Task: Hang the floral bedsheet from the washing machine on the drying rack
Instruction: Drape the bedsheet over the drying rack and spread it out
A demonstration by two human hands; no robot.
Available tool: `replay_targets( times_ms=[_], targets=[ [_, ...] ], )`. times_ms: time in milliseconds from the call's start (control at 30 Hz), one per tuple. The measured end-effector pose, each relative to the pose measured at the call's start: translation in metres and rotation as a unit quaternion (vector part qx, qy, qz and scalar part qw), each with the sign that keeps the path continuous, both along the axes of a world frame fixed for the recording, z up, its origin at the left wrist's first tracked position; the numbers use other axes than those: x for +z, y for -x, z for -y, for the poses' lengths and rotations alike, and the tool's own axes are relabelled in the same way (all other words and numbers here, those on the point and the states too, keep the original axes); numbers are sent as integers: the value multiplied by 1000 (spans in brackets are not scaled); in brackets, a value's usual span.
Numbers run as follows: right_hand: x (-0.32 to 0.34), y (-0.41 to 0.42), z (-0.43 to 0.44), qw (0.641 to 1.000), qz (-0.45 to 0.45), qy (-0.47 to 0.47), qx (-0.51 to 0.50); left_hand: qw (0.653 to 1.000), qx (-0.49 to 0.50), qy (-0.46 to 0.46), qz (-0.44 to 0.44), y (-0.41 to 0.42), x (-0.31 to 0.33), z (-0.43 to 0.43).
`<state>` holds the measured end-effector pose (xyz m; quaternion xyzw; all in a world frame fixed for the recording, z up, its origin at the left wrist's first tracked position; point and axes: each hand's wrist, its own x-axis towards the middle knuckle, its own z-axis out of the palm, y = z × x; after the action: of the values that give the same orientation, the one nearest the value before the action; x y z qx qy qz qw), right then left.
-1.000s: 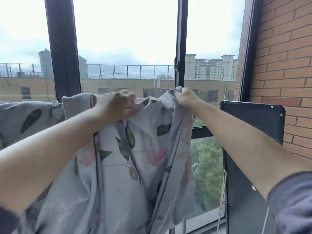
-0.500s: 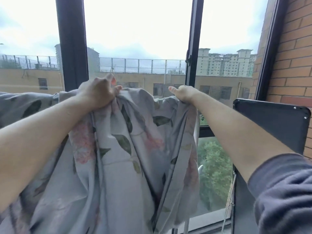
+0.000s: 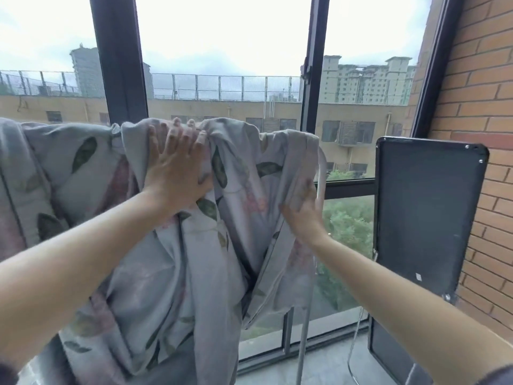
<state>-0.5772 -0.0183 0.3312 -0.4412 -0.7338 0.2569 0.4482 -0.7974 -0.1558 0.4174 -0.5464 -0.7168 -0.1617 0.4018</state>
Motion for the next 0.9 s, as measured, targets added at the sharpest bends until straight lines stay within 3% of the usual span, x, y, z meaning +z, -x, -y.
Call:
replay_targets(
  times_ms=[100,167,233,300,333,433,600,700,900],
  targets=[
    [-47,15,24,982,-32,186,-6,999,18,35,-16,-14,-42,18],
    [-63,18,33,968,-31,250,-20,998,13,45,-30,-17,-73,31],
    [-70,21,45,968,-82,225,-71,999,-2,44,-2,-15,-103,53],
    [-70,21,60,968,-184,143,-96,992,-44,37,110,-17,-126,71],
    [-71,23,69,970,-187,119,-98,980,-60,36,189,-20,-135,80],
    [-71,16,93,982,-90,145,-80,919,-68,2,389,-27,-148,88],
    [-64,-16,98,986,51,124,-102,869,-88,-86,480,-12,-106,80],
    [-61,-38,101,977,128,107,-133,848,-130,-144,493,-4,-76,87],
    [-51,-26,126,978,188,64,-64,884,-213,-10,417,-19,-80,112]
  ],
)
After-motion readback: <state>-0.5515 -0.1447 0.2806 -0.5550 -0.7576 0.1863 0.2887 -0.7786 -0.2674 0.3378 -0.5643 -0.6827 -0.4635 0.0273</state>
